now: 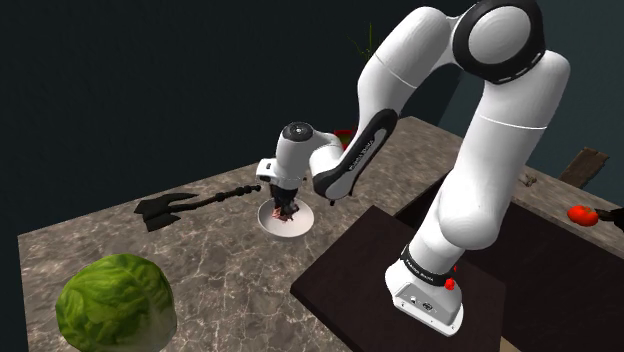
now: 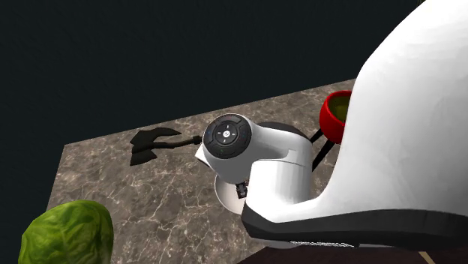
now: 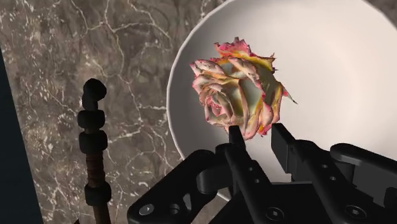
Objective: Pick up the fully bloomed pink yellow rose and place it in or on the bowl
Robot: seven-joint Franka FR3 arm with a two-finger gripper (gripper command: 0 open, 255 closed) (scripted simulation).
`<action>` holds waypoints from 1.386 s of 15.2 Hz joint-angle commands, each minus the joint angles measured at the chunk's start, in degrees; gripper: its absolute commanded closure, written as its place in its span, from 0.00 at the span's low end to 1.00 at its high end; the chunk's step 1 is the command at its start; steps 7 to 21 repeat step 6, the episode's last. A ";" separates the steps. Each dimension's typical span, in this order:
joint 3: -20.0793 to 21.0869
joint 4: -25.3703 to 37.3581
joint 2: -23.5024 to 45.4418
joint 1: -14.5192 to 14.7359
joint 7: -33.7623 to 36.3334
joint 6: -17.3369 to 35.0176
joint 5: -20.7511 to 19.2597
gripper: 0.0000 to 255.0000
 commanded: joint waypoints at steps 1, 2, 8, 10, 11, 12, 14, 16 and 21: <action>0.83 -0.47 -2.13 -0.54 -2.96 -1.41 3.28 1.00; 1.14 -0.67 -3.07 -0.62 -4.13 -2.03 4.63 1.00; 2.01 -1.23 -6.74 -0.56 -8.51 -4.66 9.66 1.00; 2.01 -1.23 -6.74 -0.56 -8.51 -4.66 9.66 1.00; 2.01 -1.23 -6.74 -0.56 -8.51 -4.66 9.66 1.00; 2.01 -1.23 -6.74 -0.56 -8.51 -4.66 9.66 1.00; 2.01 -1.23 -6.74 -0.56 -8.51 -4.66 9.66 1.00; 2.01 -1.23 -6.74 -0.56 -8.51 -4.66 9.66 1.00; 2.01 -1.23 -6.74 -0.56 -8.51 -4.66 9.66 1.00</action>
